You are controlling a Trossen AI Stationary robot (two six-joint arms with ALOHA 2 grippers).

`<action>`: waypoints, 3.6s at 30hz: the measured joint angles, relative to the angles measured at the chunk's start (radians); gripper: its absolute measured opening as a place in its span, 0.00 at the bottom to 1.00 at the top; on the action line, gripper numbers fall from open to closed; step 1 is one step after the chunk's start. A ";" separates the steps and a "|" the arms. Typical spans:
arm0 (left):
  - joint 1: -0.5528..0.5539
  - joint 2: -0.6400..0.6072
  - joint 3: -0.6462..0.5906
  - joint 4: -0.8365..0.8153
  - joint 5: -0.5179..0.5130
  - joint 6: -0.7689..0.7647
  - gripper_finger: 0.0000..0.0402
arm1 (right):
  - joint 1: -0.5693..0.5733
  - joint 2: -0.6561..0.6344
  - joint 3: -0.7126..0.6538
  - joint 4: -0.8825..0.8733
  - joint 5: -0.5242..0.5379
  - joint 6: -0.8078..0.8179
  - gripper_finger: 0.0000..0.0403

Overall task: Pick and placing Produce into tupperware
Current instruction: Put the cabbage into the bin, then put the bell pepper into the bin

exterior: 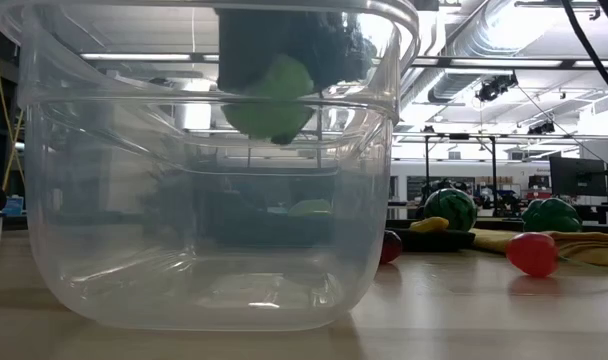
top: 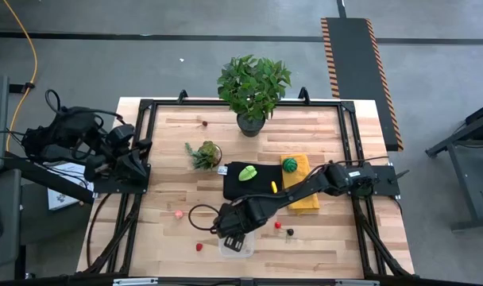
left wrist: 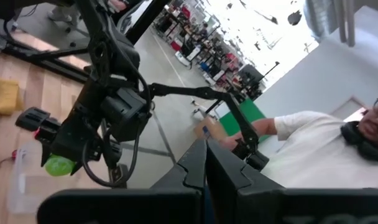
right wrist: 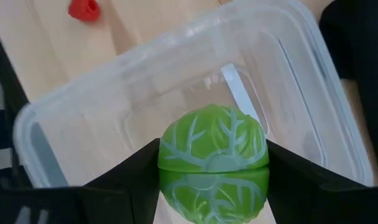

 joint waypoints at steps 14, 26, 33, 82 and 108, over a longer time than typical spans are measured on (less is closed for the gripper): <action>0.000 0.000 0.000 -0.040 -0.003 0.014 0.00 | -0.003 0.013 0.000 0.008 -0.016 -0.018 0.59; 0.000 0.000 0.000 -0.041 -0.008 0.030 0.00 | -0.009 0.013 0.000 0.007 -0.034 -0.042 0.69; 0.000 0.000 0.000 -0.041 -0.008 0.053 0.00 | -0.010 0.012 0.003 0.008 -0.028 -0.037 0.69; 0.000 0.002 0.000 -0.147 -0.613 0.075 0.00 | -0.145 -1.573 -1.443 0.326 0.206 0.220 0.69; 0.000 0.177 0.000 -0.146 -0.814 -0.082 0.00 | -0.493 -1.534 -1.528 0.152 -0.192 -0.644 0.69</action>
